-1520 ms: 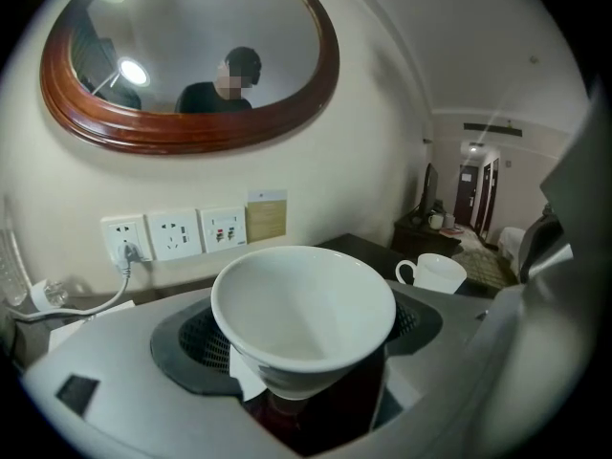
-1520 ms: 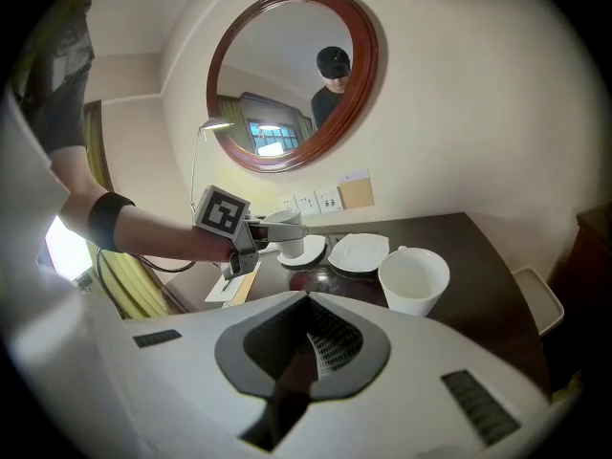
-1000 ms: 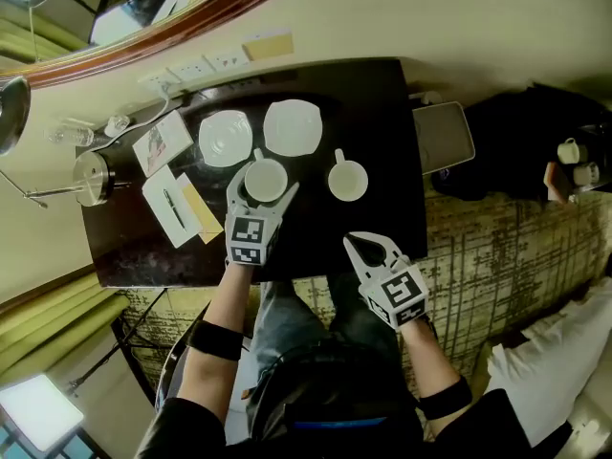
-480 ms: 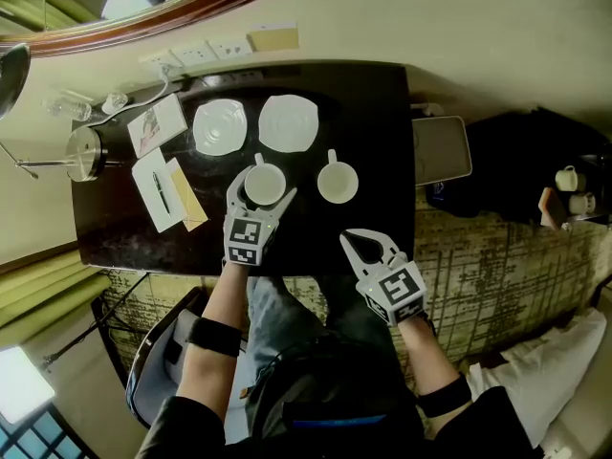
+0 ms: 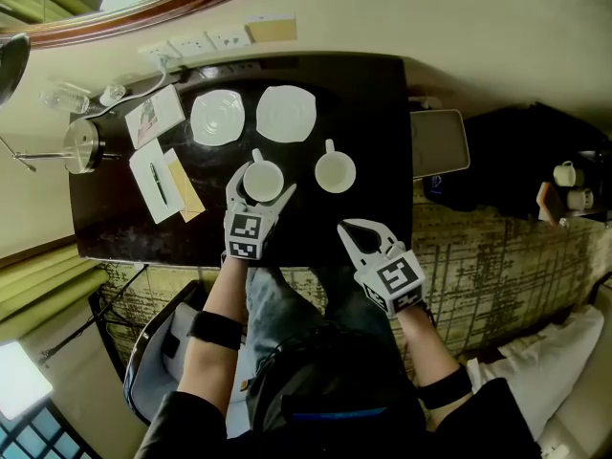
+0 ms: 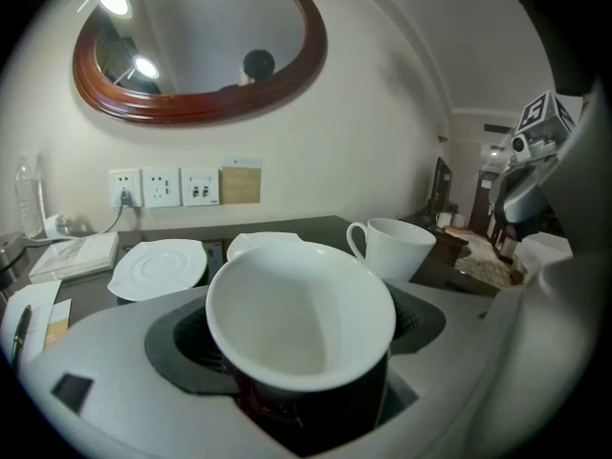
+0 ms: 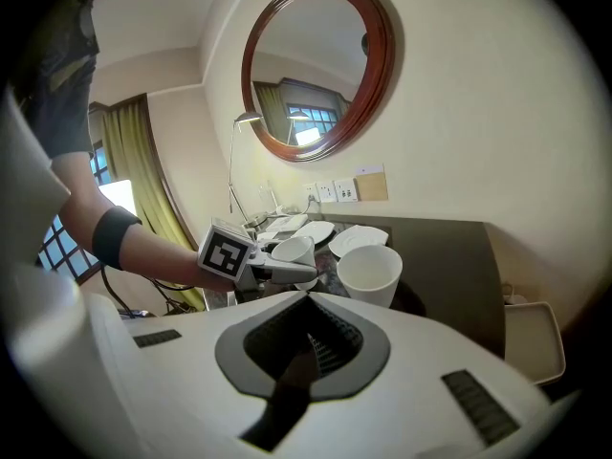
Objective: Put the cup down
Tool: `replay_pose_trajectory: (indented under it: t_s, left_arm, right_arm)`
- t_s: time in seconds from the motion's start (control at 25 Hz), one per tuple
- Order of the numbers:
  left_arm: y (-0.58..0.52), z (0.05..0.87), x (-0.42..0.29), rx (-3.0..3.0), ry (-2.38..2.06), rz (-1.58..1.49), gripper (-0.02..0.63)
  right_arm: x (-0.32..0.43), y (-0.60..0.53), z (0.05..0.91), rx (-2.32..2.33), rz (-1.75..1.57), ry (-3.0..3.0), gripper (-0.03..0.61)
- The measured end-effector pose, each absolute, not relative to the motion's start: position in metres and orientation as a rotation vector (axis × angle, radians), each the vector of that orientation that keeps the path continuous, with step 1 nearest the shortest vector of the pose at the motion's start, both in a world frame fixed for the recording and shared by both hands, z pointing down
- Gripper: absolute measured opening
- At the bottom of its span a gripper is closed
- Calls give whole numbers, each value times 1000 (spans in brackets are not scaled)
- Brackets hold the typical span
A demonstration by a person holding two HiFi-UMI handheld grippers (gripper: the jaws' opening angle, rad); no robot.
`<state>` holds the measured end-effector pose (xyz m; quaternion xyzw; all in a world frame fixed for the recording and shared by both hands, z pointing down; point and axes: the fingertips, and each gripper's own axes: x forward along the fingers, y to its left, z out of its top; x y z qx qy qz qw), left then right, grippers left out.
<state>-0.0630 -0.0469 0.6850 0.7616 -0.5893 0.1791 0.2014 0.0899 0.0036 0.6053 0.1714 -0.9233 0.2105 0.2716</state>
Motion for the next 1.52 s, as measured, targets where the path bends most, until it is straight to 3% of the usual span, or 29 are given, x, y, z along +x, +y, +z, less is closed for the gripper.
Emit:
replay_pose_trajectory:
  t_s: [0.16, 0.68, 0.88, 1.24, 1.52]
  left_arm:
    - [-42, 680, -59, 2120, -1615, 516, 540]
    - [7, 599, -76, 2066, -1641, 571, 529]
    - [19, 556, -98, 2034, -1734, 528, 343]
    - [35, 509, -110, 2099, -1730, 508, 217]
    - [39, 492, -124, 2089, -1723, 492, 51]
  right_arm:
    - [89, 0, 602, 478, 548, -2481, 3]
    - [59, -9, 560, 484, 531, -2534, 3]
    - [47, -18, 539, 503, 514, -2555, 3]
    - [31, -21, 521, 557, 498, -2569, 3]
    - [21, -16, 513, 597, 476, -2549, 3]
